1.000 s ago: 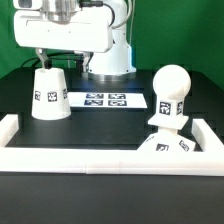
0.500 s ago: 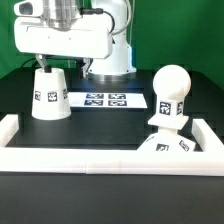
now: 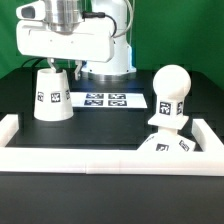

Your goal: Assemble lamp

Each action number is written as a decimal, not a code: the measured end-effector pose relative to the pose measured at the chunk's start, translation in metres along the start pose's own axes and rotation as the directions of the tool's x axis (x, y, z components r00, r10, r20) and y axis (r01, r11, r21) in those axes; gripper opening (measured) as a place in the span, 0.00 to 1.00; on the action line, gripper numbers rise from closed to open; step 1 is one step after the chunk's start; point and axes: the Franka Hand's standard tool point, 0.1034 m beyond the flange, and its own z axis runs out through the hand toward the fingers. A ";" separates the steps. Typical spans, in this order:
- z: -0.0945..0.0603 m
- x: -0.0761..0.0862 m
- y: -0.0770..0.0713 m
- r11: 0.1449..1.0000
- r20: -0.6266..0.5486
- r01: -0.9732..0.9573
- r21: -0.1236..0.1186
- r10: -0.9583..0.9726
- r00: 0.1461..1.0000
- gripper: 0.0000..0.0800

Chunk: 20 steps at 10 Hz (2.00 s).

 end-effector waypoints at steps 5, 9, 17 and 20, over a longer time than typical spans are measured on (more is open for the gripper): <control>-0.001 0.002 -0.001 1.000 -0.004 0.001 0.001 -0.001 1.000 0.06; -0.001 0.002 -0.001 1.000 -0.004 0.001 0.001 -0.001 1.000 0.06; -0.061 0.008 -0.034 0.996 0.025 0.026 0.084 -0.028 0.999 0.06; -0.067 0.008 -0.047 0.992 0.040 0.012 0.126 -0.017 0.999 0.06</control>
Offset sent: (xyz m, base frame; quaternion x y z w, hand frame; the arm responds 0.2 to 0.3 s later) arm 0.0000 0.0000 0.0000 0.0000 0.0000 0.0000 1.0000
